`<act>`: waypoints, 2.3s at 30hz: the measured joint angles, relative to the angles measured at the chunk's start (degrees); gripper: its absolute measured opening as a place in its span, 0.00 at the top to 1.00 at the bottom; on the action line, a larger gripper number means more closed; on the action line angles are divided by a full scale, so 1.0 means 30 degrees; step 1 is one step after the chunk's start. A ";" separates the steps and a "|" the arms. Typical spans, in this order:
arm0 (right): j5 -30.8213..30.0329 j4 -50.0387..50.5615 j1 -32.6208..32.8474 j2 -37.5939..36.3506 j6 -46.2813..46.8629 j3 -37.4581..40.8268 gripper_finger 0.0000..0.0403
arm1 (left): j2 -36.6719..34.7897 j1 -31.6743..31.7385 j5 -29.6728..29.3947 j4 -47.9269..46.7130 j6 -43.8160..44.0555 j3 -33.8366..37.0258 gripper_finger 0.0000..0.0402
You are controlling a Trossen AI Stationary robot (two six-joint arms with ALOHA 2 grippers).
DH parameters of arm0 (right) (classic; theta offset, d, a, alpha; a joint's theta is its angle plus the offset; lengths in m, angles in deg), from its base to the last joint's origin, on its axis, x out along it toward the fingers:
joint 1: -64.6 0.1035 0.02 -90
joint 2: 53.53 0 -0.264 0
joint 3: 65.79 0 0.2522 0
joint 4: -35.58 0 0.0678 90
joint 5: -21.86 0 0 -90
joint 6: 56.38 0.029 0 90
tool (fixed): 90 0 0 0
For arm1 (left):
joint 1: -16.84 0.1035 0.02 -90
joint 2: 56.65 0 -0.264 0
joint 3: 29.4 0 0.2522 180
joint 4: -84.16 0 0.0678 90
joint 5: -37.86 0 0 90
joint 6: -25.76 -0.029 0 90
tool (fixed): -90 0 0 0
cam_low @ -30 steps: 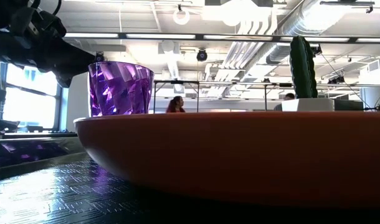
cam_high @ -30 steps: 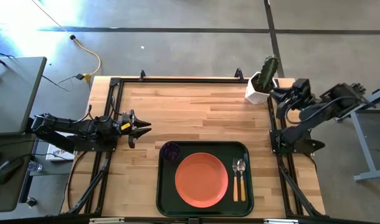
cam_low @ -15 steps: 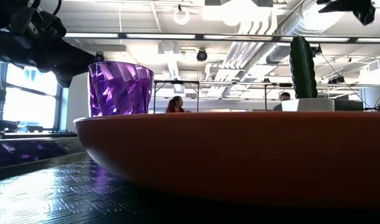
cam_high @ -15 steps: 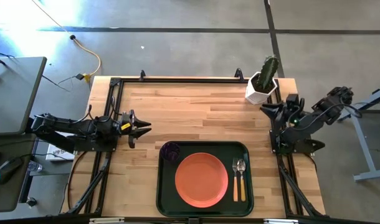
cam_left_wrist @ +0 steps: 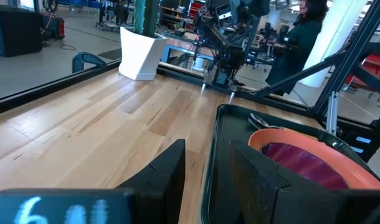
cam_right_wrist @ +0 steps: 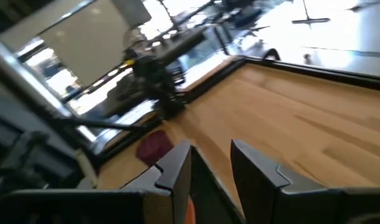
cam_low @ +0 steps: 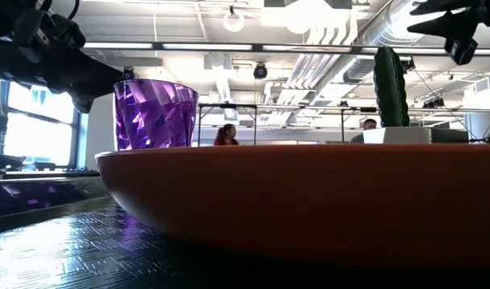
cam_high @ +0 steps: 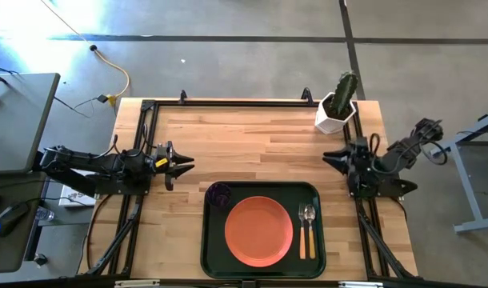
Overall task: Pick and place plate/cup/fork/spoon on tray
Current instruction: Return to Home Position
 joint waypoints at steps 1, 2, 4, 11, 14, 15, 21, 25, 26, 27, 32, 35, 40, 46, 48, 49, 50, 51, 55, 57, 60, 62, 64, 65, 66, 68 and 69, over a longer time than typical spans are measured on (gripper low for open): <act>0.0474 -0.0675 0.0000 -0.0123 -0.0698 0.0281 0.74 | 0.0000 0.0000 0.0000 0.0000 0.0000 0.0000 0.71; 0.0929 -0.1315 0.0000 -0.0233 -0.1468 0.0547 0.74 | 0.0000 0.0000 0.0000 0.0000 0.0000 0.0000 0.71; 0.1898 -0.2538 0.0000 -0.0442 -0.3046 0.1013 0.74 | 0.0000 0.0000 0.0000 0.0000 0.0000 0.0000 0.71; 0.3867 -0.3337 0.0000 -0.0609 -0.6216 0.1369 0.74 | 0.0000 0.0000 0.0000 0.0000 0.0003 0.0000 0.71; 0.3869 -0.3245 0.0000 -0.0609 -0.6555 0.1369 0.74 | 0.0000 0.0000 0.0000 -0.0022 0.0000 0.0000 0.71; 0.3940 -0.3177 -0.0005 -0.0609 -0.6601 0.1369 0.74 | 0.0000 0.0000 0.0000 -0.0022 0.0000 0.0000 0.71; 0.4706 -0.3239 -0.0007 -0.0609 -0.5789 0.2566 0.74 | 0.0000 0.0000 0.0000 -0.0008 -0.0335 0.0000 0.71; 0.4666 -0.3725 -0.0007 -0.0659 -0.4641 0.3947 0.74 | 0.0000 0.0000 0.0000 -0.0007 -0.0346 0.0000 0.71; 0.4699 -0.4170 -0.0007 -0.0719 -0.4601 0.4335 0.74 | 0.0000 0.0000 0.0000 -0.0007 -0.0359 0.0000 0.71; 0.4746 -0.4815 -0.0007 -0.0759 -0.4619 0.4787 0.74 | 0.0000 0.0000 0.0000 -0.0007 -0.0364 0.0000 0.71; 0.5335 -0.8637 -0.0009 -0.1244 -0.5190 0.7321 0.74 | 0.0000 0.0000 0.0003 0.0007 -0.0386 0.0000 0.71; 0.5328 -1.0425 -0.0166 -0.1656 -0.5241 0.8718 0.74 | 0.0000 0.0000 0.0007 0.0050 -0.0495 -0.0007 0.71; 0.5639 -1.1023 -0.0835 -0.2147 -0.6485 0.9275 0.74 | 0.0000 0.0000 0.0000 0.0051 -0.0495 -0.0007 0.71; 0.5881 -1.1366 -0.2682 -0.2586 -0.8753 0.9281 0.74 | 0.0000 0.0000 0.0007 0.0051 -0.0495 -0.0007 0.71; 0.5787 -1.1377 -0.3546 -0.2626 -0.9252 0.9281 0.74 | 0.0000 0.0000 0.0005 0.0051 -0.0501 -0.0007 0.71; 0.5642 -1.1369 -0.3991 -0.2627 -0.9442 0.9281 0.74 | 0.0000 -0.0007 0.0000 0.0051 -0.0515 -0.0007 0.71; 0.5434 -1.1340 -0.4435 -0.2620 -0.9632 0.9281 0.74 | 0.0000 -0.0001 0.0004 0.0051 -0.0540 -0.0007 0.71; 0.5342 -1.1294 -0.4883 -0.2620 -0.9738 0.9281 0.74 | 0.0000 -0.0002 0.0002 0.0051 -0.0688 -0.0007 0.71; 0.6490 -1.1273 -0.6468 -0.2620 -1.0206 0.9281 0.74 | 0.0000 0.0000 0.0002 0.0051 -0.2406 -0.0007 0.71; 0.7924 -1.1172 -0.7222 -0.2620 -1.0191 0.9281 0.74 | 0.0000 0.0000 0.0000 0.0050 -0.3949 -0.0007 0.71; 1.0308 -1.0621 -0.8243 -0.2620 -1.0141 0.9281 0.74 | 0.0000 0.0000 -0.0054 0.0051 -0.5666 -0.0007 0.71; 1.1151 -1.0034 -0.8847 -0.2610 -1.0113 0.9281 0.74 | 0.0000 -0.0007 -0.0341 0.0044 -0.5814 -0.0007 0.71; 1.1587 -0.9594 -0.9326 -0.2590 -1.0175 0.9281 0.74 | 0.0000 -0.0004 -0.0503 0.0038 -0.5821 -0.0007 0.71; 1.1747 -0.9434 -0.9525 -0.2583 -1.0207 0.9281 0.74 | 0.0000 0.0000 -0.0503 0.0039 -0.5829 -0.0007 0.71; 1.1828 -0.9379 -0.9686 -0.2577 -1.0235 0.9281 0.74 | 0.0000 -0.0002 -0.0503 0.0036 -0.5811 -0.0007 0.71; 1.1910 -0.9368 -0.9983 -0.2578 -1.0245 0.9281 0.74 | 0.0000 -0.0003 -0.0504 0.0021 -0.5560 -0.0007 0.71; 1.1914 -0.9366 -1.0096 -0.2580 -1.0260 0.9281 0.74 | 0.0000 -0.0002 -0.0506 0.0004 -0.5442 -0.0007 0.71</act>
